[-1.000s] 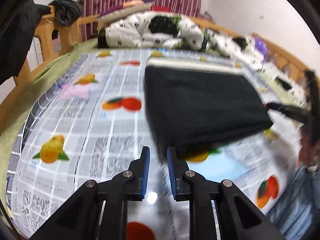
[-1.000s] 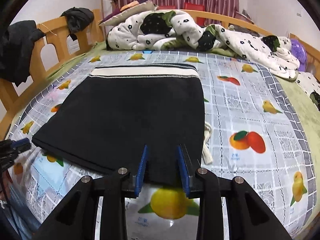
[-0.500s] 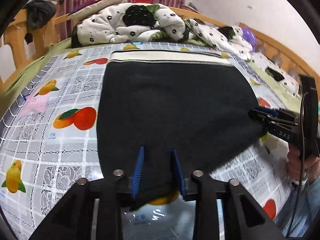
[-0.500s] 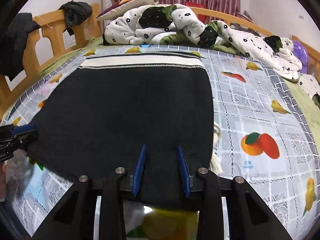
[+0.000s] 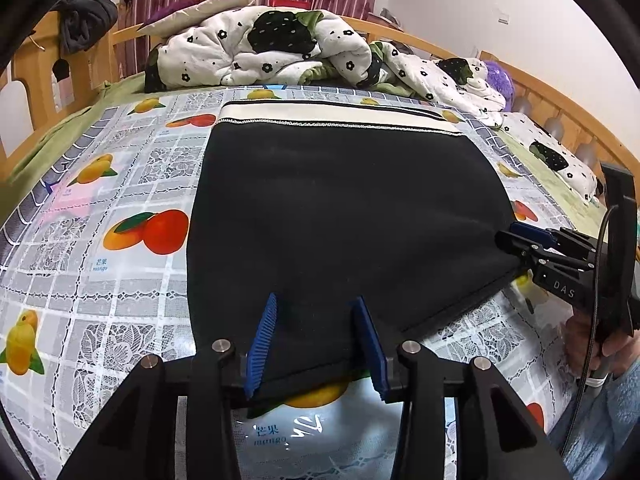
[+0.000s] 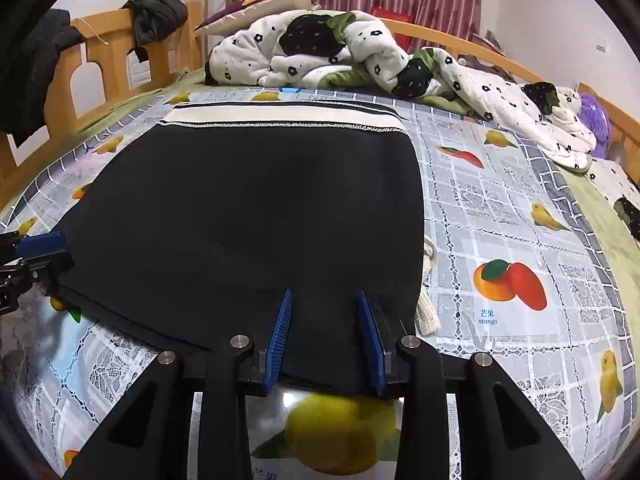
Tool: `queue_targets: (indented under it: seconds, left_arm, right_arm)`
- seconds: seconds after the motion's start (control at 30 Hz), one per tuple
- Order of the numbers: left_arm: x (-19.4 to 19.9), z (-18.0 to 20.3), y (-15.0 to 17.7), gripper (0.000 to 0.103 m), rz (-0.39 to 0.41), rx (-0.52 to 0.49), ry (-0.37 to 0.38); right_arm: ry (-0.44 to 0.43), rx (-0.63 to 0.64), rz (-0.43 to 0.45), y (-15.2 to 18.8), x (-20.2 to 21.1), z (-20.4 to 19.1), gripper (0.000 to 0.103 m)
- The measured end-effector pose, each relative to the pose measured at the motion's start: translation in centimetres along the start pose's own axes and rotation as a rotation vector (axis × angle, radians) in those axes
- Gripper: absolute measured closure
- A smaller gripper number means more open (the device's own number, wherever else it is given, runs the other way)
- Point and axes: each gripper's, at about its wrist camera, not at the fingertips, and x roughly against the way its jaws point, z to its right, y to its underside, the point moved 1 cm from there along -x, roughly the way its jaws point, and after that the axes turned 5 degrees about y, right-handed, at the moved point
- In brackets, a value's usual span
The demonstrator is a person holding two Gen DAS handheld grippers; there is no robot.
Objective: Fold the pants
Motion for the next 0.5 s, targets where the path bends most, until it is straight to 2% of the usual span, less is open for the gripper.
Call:
queue_targets:
  seconds: [0.13,0.23,0.5]
  left_arm:
    - [0.14,0.02,0.03,0.061,0.002,0.008,0.001]
    - [0.45,-0.21,0.05,0.055,0.016,0.044,0.042]
    - [0.76,-0.35,0.24,0.055,0.045,0.063,0.044]
  right_arm:
    - [0.009,0.023,0.004,-0.07,0.28,-0.24,0.066]
    - [0.013,0.025,0.0,-0.2,0.34,-0.26,0.065]
    - [-0.018,-0.025,-0.009,-0.54,0.2,0.16,0.06]
